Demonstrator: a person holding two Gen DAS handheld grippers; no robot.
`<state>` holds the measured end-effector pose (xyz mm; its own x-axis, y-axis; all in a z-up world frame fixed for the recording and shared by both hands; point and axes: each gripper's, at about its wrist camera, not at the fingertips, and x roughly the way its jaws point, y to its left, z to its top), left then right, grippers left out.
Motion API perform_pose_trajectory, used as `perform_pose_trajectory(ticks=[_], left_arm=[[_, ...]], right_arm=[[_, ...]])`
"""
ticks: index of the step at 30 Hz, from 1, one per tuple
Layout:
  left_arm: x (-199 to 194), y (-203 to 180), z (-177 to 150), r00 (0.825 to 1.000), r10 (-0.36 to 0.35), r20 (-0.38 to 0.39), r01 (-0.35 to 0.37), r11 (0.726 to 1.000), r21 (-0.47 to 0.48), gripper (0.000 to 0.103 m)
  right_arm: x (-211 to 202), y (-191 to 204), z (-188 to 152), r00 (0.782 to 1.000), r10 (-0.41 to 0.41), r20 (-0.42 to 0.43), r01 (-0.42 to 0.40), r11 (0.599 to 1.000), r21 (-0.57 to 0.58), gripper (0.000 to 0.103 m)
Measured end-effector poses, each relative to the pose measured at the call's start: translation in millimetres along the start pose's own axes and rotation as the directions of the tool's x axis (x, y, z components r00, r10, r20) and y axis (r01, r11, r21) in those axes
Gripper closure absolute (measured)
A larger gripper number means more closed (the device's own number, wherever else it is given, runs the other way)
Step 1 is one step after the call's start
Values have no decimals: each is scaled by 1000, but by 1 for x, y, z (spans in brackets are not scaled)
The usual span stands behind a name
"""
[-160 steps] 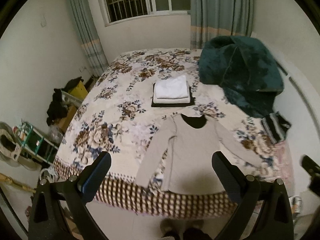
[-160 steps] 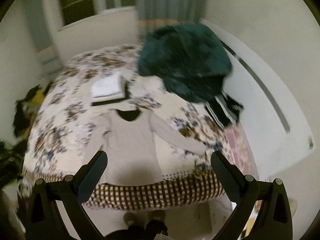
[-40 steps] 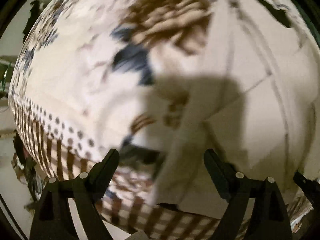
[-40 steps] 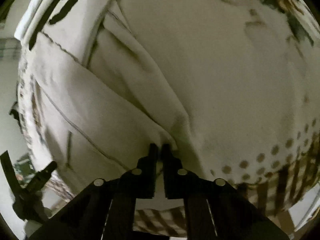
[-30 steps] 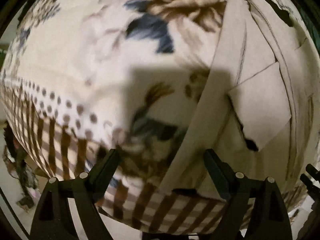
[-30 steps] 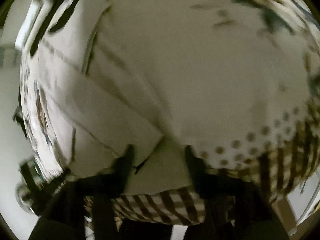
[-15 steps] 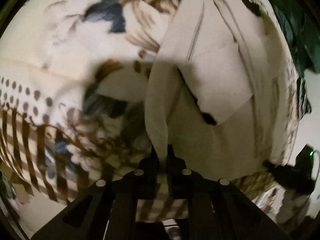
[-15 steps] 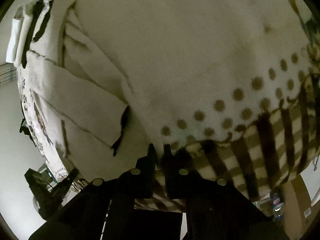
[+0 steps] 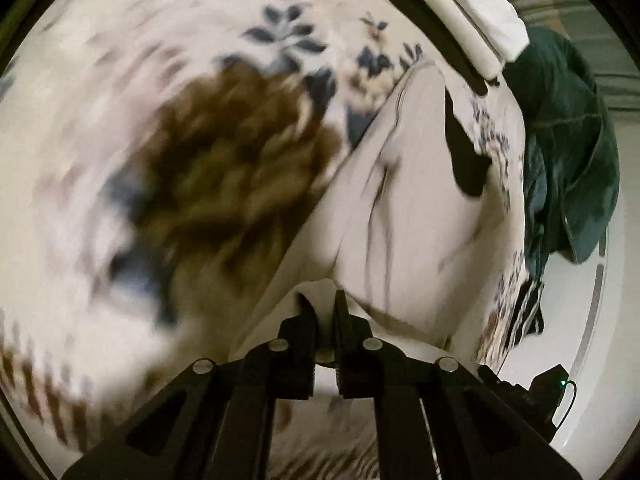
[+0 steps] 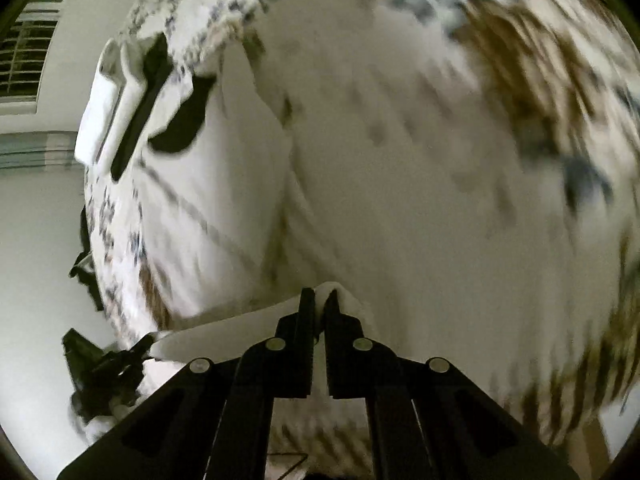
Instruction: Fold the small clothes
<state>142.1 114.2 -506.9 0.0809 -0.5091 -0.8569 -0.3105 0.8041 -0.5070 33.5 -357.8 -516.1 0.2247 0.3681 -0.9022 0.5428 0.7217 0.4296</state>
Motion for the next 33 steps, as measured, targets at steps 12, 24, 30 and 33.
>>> perform_pose_trajectory(ticks=[12, 24, 30, 33], left_arm=[[3, -5, 80, 987, -134, 85, 142, 986, -93, 59], [55, -39, 58, 994, 104, 42, -111, 962, 251, 99], [59, -35, 64, 988, 136, 68, -147, 964, 221, 99], [66, -33, 77, 990, 143, 3, -141, 971, 195, 94]], right_arm=[[6, 12, 77, 988, 97, 118, -103, 994, 48, 43], [67, 22, 74, 1000, -14, -21, 14, 1000, 3, 101], [53, 33, 67, 987, -118, 112, 121, 992, -24, 101], [68, 24, 70, 991, -132, 35, 132, 991, -1, 101]])
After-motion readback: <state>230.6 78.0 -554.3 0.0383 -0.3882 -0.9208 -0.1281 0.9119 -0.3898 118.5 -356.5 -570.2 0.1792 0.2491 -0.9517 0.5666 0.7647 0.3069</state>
